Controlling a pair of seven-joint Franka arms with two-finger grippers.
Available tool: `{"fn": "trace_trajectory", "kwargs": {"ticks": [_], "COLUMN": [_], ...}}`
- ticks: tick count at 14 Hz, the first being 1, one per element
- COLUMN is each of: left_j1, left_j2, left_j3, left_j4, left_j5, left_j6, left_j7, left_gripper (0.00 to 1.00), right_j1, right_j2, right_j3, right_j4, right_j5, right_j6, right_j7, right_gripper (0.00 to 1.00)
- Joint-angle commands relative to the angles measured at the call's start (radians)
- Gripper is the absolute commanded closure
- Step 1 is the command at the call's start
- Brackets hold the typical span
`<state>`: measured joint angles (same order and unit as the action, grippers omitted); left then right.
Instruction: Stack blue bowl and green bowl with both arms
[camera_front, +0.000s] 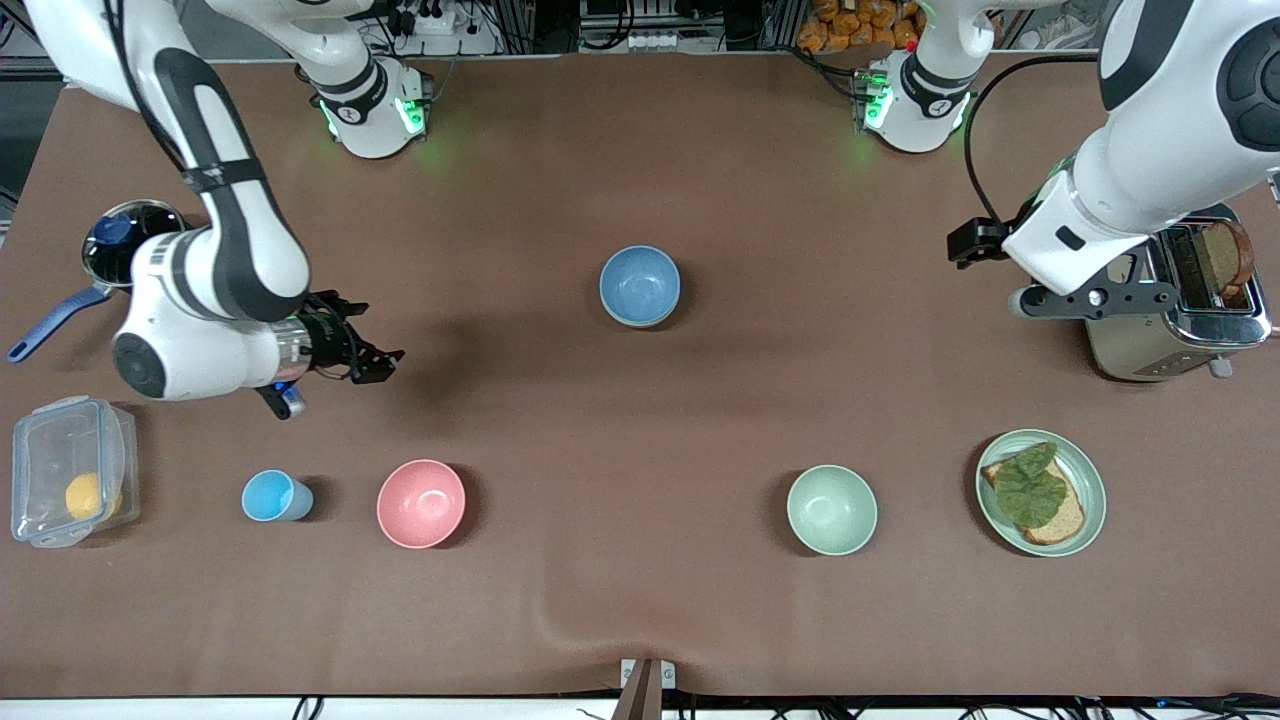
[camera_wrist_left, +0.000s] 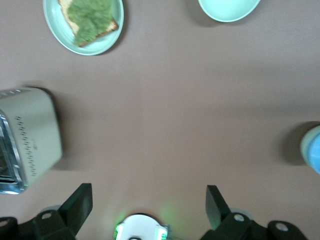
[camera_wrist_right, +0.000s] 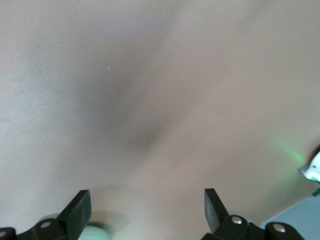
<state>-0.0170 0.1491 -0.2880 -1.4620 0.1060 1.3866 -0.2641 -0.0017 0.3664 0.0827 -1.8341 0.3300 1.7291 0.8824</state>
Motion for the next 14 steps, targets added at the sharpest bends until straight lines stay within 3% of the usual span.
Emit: {"fn": "trace_trajectory", "kwargs": {"ticks": [1, 4, 6, 8, 10, 11, 12, 14], "left_j1": [0.006, 0.072, 0.161, 0.175, 0.07, -0.001, -0.039, -0.047], "left_j2": [0.001, -0.002, -0.023, -0.039, -0.069, -0.097, -0.121, -0.146], "left_j3": [-0.007, 0.021, 0.02, 0.035, 0.151, 0.253, 0.295, 0.299], "left_j4": [0.017, 0.042, 0.04, 0.034, 0.013, -0.003, -0.024, -0.038], "left_j5": [0.057, 0.017, -0.029, -0.042, -0.055, -0.09, -0.106, -0.106], "left_j6": [-0.02, -0.012, -0.006, 0.009, 0.011, 0.015, 0.029, 0.042], "left_j7": [0.04, 0.094, 0.101, 0.175, 0.184, 0.187, 0.187, 0.187], "left_gripper": [0.0, 0.0, 0.0, 0.0, 0.0, 0.0, 0.0, 0.0], "right_j1": [-0.066, -0.127, -0.123, -0.113, -0.113, -0.112, -0.112, -0.095], "right_j2": [-0.003, -0.007, -0.02, -0.047, -0.09, -0.128, -0.168, -0.202], "right_j3": [0.042, 0.089, 0.092, 0.097, 0.097, 0.094, 0.091, 0.089], "right_j4": [0.067, 0.198, 0.33, 0.423, 0.458, 0.458, 0.46, 0.495], "right_j5": [-0.042, -0.094, -0.135, -0.169, -0.17, -0.17, -0.17, -0.215], "right_j6": [-0.077, -0.202, -0.293, -0.351, -0.393, -0.398, -0.395, -0.402], "right_j7": [-0.017, -0.06, -0.068, -0.126, -0.178, -0.254, -0.322, -0.333], "right_gripper": [0.0, 0.0, 0.0, 0.0, 0.0, 0.0, 0.0, 0.0]}}
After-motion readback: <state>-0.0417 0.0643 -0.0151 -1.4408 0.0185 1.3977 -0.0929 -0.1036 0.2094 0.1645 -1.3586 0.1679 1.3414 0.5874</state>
